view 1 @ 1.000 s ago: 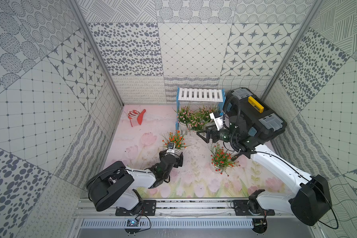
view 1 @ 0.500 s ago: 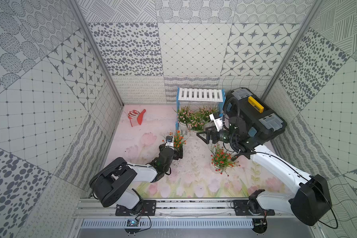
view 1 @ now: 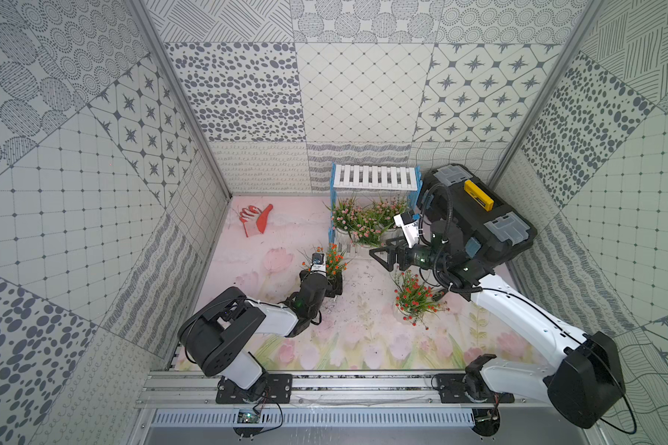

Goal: Place the baby's breath potted plants on the rack by color
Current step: Pick up the baby's breath potted plant from the center of the board.

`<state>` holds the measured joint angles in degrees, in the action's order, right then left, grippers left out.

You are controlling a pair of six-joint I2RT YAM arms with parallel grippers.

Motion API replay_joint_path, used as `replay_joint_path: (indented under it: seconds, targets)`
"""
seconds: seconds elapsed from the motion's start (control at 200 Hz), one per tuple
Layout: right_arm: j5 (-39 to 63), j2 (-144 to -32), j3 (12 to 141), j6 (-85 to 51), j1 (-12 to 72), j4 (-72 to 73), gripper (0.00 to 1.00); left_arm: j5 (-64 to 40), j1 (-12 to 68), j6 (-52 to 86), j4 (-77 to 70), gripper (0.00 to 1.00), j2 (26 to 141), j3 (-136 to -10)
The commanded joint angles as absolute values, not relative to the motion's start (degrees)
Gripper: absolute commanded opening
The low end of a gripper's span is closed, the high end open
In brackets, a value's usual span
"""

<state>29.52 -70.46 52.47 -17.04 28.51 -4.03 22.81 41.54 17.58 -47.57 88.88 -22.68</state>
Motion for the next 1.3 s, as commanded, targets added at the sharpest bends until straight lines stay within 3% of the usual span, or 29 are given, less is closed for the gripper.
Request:
replay_joint_path:
  seconds: [0.0, 0.115, 0.27, 0.77, 1.126, 1.296]
  targets:
    - [29.36, -69.29, 51.60, -16.33, 28.30, -1.36, 0.98, 23.69, 41.57, 18.50, -50.46, 0.88, 88.41, -22.98]
    - [29.18, -69.26, 51.44, -16.44, 28.33, -1.41, 0.98, 24.19, 41.41, 18.08, -48.55, 0.84, 87.37, -23.75]
    - [29.10, -69.27, 51.24, -16.70, 28.32, -1.24, 0.98, 23.73, 41.39, 18.53, -46.75, 0.67, 87.62, -24.35]
    - [24.75, -67.03, 50.72, -16.06, 28.32, -1.93, 0.98, 25.43, 41.42, 17.12, -32.13, 0.67, 76.00, -27.74]
    - [4.72, -60.34, 50.01, -17.17, 27.52, -6.65, 0.98, 25.86, 41.39, 17.11, -13.72, 0.67, 69.13, -37.34]
    - [1.75, -59.68, 49.33, -19.86, 23.99, -8.87, 0.98, 23.73, 41.42, 16.55, -5.22, 0.68, 69.30, -45.80]
